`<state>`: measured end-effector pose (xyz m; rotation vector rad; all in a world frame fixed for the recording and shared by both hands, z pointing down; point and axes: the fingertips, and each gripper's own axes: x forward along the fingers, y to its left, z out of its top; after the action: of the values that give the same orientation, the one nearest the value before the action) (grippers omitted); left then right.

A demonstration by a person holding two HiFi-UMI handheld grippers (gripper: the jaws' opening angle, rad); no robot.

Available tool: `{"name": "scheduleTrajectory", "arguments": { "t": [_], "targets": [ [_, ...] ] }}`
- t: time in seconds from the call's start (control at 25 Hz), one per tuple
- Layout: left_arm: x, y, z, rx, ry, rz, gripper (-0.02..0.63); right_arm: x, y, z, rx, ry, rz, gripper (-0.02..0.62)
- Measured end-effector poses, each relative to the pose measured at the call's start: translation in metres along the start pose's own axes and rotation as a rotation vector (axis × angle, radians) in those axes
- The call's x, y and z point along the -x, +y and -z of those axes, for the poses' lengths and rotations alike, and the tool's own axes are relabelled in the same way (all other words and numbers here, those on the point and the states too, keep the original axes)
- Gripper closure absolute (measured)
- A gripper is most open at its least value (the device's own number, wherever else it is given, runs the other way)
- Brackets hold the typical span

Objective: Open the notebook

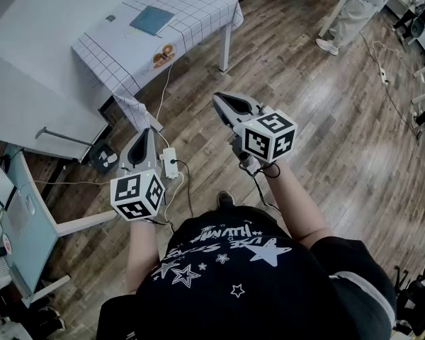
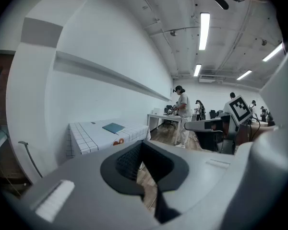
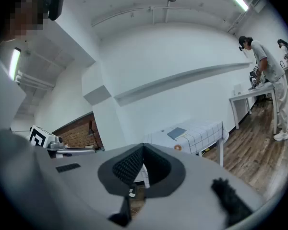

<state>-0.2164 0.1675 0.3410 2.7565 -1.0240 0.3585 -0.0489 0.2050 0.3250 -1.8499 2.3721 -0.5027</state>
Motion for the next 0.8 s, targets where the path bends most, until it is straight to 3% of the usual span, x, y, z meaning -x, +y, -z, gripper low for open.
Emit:
{"name": "scheduleTrajectory", "arguments": {
  "t": [0.48, 0.8],
  "targets": [
    [0.014, 0.000, -0.002, -0.017, -0.036, 0.057, 0.597, 0.000, 0.046, 0.014, 0.064, 0.031, 0.013, 0.580],
    [0.013, 0.002, 0.015, 0.051, -0.002, 0.074, 0.597, 0.007, 0.048, 0.024, 0.062, 0.054, 0.030, 0.580]
  ]
}}
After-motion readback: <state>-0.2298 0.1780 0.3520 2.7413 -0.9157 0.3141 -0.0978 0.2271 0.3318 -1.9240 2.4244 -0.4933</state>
